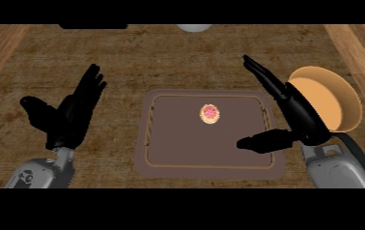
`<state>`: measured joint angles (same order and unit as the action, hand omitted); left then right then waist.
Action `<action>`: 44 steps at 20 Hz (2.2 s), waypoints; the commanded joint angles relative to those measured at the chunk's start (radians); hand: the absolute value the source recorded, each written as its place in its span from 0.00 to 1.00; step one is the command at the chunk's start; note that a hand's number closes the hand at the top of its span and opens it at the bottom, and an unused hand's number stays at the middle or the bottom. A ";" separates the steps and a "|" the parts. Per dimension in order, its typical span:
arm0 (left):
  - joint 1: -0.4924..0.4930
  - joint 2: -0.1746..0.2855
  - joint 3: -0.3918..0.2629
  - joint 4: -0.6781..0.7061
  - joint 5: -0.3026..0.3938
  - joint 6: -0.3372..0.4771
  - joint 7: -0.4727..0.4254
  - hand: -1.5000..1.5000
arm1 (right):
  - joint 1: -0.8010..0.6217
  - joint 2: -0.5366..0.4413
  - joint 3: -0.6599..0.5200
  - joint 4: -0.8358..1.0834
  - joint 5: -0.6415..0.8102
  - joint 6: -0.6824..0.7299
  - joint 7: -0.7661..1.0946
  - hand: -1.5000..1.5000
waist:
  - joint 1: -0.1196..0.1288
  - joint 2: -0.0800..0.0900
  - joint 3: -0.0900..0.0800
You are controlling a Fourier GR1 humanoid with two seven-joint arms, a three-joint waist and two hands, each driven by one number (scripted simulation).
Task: Pick the cupcake from the tray and place it in the pot
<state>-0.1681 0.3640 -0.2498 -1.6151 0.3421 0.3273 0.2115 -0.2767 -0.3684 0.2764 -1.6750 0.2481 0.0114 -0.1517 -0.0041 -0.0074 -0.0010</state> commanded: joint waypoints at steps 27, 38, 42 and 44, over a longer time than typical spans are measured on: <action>0.046 -0.082 0.034 -0.062 -0.096 -0.049 0.034 0.50 | -0.302 0.007 0.121 -0.036 0.070 0.571 0.877 0.00 | 0.009 0.007 0.001; -0.018 -0.115 0.080 -0.069 -0.154 -0.064 0.131 0.50 | -0.223 0.145 0.131 -0.120 0.213 0.562 0.949 0.00 | 0.003 0.006 0.001; 0.035 -0.118 0.123 -0.059 -0.135 -0.146 0.101 0.50 | -0.221 0.173 0.079 -0.069 0.250 0.588 0.885 0.00 | 0.005 0.007 0.001; 0.113 -0.129 0.115 -0.127 -0.150 -0.126 0.073 0.50 | -0.174 0.196 0.142 -0.058 0.322 0.525 0.855 0.00 | 0.008 0.006 0.001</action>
<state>-0.1234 0.2457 -0.1382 -1.6797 0.2081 0.2071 0.2890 -0.5167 -0.2033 0.3879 -1.7121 0.5048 0.5702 0.7284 0.0030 -0.0005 -0.0001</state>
